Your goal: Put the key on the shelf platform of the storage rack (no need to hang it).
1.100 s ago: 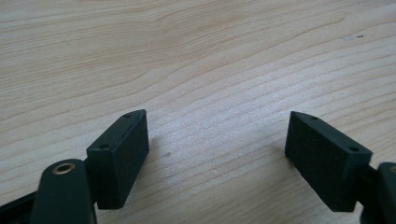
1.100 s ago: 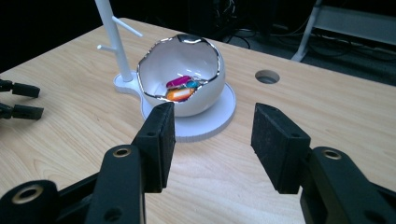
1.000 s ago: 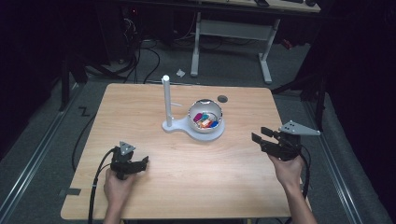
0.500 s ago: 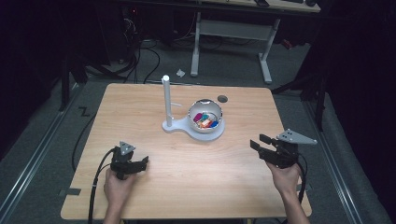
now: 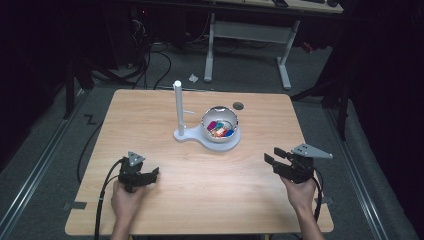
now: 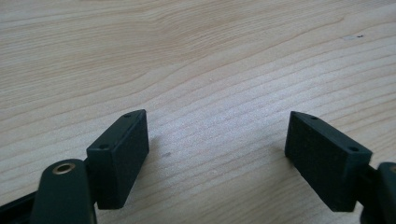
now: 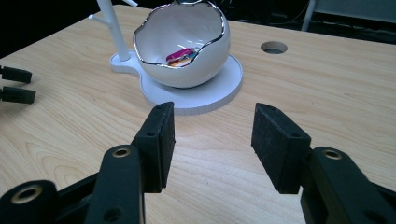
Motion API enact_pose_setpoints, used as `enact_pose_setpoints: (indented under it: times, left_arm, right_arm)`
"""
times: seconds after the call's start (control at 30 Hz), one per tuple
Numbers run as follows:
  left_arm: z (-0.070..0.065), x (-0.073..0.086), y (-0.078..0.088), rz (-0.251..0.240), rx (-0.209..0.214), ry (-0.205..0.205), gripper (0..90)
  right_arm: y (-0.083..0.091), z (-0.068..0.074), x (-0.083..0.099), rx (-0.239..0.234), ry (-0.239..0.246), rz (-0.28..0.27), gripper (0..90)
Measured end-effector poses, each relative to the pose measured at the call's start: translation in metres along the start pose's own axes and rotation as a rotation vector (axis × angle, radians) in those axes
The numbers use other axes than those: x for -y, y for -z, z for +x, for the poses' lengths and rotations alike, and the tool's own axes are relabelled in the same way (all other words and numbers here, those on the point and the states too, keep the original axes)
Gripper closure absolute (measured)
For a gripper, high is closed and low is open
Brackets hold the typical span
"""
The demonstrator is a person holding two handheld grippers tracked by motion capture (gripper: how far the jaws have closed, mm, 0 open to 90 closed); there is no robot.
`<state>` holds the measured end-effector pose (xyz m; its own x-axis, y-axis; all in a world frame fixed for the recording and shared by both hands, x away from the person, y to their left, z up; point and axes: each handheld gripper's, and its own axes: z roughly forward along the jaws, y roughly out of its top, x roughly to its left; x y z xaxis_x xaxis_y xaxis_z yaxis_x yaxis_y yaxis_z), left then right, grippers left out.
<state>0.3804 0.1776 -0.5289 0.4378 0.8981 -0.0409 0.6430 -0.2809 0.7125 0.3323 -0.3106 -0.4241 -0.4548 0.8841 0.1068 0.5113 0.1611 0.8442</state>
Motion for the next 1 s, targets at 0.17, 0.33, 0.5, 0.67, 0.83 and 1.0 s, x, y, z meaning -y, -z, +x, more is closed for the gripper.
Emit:
enact_pose_setpoints:
  times: [0.17, 0.33, 0.5, 0.67, 0.83, 1.0]
  left_arm:
    - [0.000, 0.000, 0.000, 0.000, 0.000, 0.000, 22.1]
    - [0.000, 0.000, 0.000, 0.000, 0.000, 0.000, 22.1]
    - [0.000, 0.000, 0.000, 0.000, 0.000, 0.000, 22.1]
    - [0.000, 0.000, 0.000, 0.000, 0.000, 0.000, 22.1]
    - [0.000, 0.000, 0.000, 0.001, 0.000, 0.000, 22.1]
    - [0.000, 0.000, 0.000, 0.000, 0.000, 0.000, 22.1]
  right_arm:
    - [-0.006, 0.003, 0.003, -0.001, 0.003, 0.005, 49.9]
    - [-0.011, 0.005, 0.006, -0.002, 0.008, 0.017, 49.8]
    - [-0.019, 0.006, 0.010, -0.001, 0.014, 0.028, 48.8]
    - [-0.028, 0.008, 0.016, 0.003, 0.014, 0.042, 48.3]
    - [-0.035, 0.009, 0.019, 0.008, 0.025, 0.053, 47.2]
    - [-0.043, 0.008, 0.022, 0.014, 0.028, 0.069, 45.8]
